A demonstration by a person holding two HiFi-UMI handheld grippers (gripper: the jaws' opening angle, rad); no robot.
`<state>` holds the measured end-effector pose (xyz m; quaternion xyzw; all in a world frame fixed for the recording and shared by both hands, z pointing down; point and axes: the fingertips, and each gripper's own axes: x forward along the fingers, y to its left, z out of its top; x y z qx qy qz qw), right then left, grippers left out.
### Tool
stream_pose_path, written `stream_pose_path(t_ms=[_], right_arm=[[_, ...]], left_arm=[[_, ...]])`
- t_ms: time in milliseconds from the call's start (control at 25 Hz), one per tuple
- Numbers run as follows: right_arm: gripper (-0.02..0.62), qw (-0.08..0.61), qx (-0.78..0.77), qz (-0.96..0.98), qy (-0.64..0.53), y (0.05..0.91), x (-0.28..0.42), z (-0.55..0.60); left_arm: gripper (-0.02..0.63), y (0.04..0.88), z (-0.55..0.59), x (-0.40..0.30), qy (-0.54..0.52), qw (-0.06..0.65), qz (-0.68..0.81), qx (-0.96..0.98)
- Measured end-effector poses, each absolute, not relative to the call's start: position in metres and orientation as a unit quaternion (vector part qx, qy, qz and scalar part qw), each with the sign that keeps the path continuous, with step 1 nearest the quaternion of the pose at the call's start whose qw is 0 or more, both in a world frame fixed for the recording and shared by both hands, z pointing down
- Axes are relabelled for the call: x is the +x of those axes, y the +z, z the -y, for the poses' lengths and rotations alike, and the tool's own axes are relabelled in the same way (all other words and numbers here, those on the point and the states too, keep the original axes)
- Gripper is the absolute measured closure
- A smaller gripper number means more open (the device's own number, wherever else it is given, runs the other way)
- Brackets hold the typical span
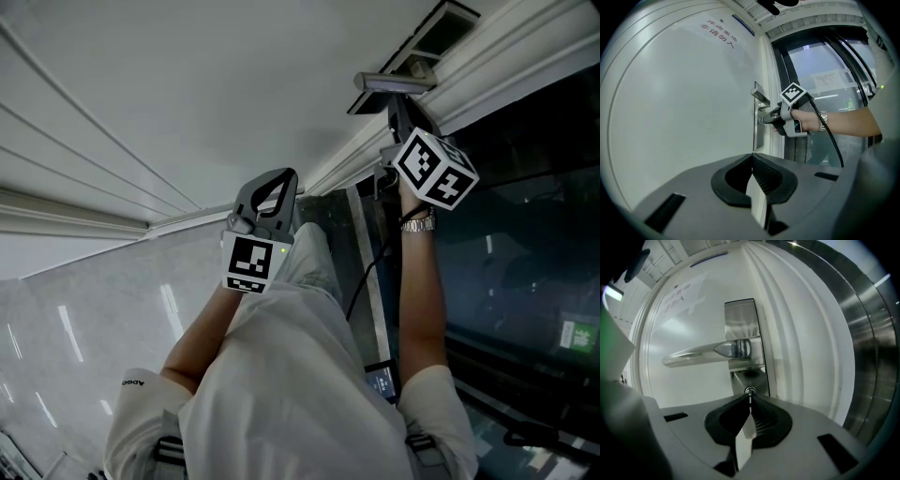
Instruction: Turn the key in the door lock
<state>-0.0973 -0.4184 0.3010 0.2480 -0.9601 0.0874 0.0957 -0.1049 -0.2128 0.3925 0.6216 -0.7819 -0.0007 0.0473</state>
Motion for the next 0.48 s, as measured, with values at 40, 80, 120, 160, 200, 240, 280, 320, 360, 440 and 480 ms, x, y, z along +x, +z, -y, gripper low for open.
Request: stream_pose_path(t_ms=[40,80,120,160,200,240,280,320,360,440,480], right_arm=[[0.584,0.092,0.247,0.96,0.097,0.3007,-0.0968,0.4187],[0.584,0.089,0.245,0.96,0.108,0.3003,-0.0964,0.4189],[0.584,0.084,0.242,0.959,0.12,0.3001,-0.0963,0.419],[0.584,0.079,0.24,0.958,0.134,0.3001,-0.0964,0.4192],[0.584,0.074,0.237,0.957,0.148,0.3003,-0.0965,0.4194],[0.584,0.069,0.234,0.956,0.163,0.3006,-0.0966,0.4196],[0.584,0.064,0.231,0.955,0.177,0.3008,-0.0966,0.4199],[0.584,0.059,0.228,0.953,0.189,0.3009,-0.0965,0.4201],[0.584,0.054,0.226,0.952,0.2,0.3009,-0.0964,0.4202],[0.584,0.045,0.225,0.949,0.216,0.3003,-0.096,0.4203],[0.584,0.04,0.225,0.947,0.224,0.3001,-0.0956,0.4205]], left_arm=[[0.597,0.3922,0.2122,-0.1052,-0.001,0.047,0.782,0.621],[0.597,0.3919,0.2116,-0.1055,-0.001,0.047,0.782,0.621],[0.597,0.3919,0.2111,-0.1057,-0.001,0.047,0.782,0.621],[0.597,0.3922,0.2107,-0.1058,-0.001,0.048,0.782,0.621],[0.597,0.3927,0.2106,-0.1059,-0.001,0.048,0.782,0.621],[0.597,0.3933,0.2106,-0.1059,-0.001,0.048,0.782,0.621],[0.597,0.3939,0.2107,-0.1058,-0.001,0.049,0.782,0.622],[0.597,0.3943,0.2106,-0.1058,-0.001,0.049,0.782,0.622],[0.597,0.3944,0.2104,-0.1059,-0.001,0.049,0.782,0.621],[0.597,0.3942,0.2096,-0.1061,0.0,0.05,0.782,0.621],[0.597,0.3941,0.2092,-0.1062,0.0,0.05,0.783,0.62]])
